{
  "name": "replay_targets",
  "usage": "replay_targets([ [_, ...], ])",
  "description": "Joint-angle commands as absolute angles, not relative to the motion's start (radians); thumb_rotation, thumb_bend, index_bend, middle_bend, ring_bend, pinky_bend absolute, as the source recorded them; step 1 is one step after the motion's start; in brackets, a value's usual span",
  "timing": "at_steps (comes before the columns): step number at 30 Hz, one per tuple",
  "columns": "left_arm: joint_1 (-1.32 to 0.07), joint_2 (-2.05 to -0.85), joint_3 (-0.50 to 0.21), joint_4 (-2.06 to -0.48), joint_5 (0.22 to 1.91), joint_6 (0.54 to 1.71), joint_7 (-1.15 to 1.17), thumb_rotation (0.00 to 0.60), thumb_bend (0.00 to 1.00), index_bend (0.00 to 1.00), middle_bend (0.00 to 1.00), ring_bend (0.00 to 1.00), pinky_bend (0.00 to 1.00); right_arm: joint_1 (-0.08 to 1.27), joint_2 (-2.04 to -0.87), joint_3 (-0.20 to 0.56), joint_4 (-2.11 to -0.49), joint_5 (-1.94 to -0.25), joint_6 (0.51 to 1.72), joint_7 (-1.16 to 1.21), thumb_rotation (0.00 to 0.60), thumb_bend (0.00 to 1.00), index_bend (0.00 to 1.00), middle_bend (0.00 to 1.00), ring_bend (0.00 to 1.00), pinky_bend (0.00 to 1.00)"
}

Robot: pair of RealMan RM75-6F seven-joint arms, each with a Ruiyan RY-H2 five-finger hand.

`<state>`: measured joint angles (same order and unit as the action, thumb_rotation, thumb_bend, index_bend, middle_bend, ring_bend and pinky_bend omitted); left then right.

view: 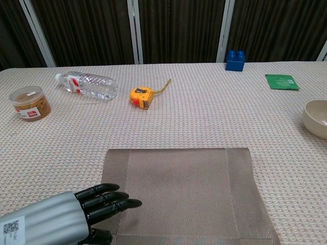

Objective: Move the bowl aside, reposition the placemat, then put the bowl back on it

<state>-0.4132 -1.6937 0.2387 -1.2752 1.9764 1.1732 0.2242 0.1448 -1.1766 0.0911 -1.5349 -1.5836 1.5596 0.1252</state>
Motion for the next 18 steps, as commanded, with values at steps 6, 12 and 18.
replay_targets([
  [6,-0.420,-1.705,0.237,-1.278,1.961,1.172,0.214,0.600,0.55,0.62,0.00,0.00,0.00,0.144,-1.177,0.095,-1.531,-1.584,1.564,0.138,0.600,0.08,0.00,0.00,0.00,0.00],
  [12,-0.429,-1.705,0.221,-1.297,1.940,1.183,0.186,0.600,0.55,0.64,0.00,0.00,0.00,0.141,-1.176,0.097,-1.530,-1.584,1.570,0.154,0.600,0.08,0.00,0.00,0.00,0.00],
  [18,-0.464,-1.692,0.130,-1.369,1.877,1.196,0.133,0.600,0.56,0.69,0.00,0.00,0.00,0.137,-1.184,0.107,-1.522,-1.571,1.579,0.143,0.600,0.08,0.00,0.00,0.00,0.00],
])
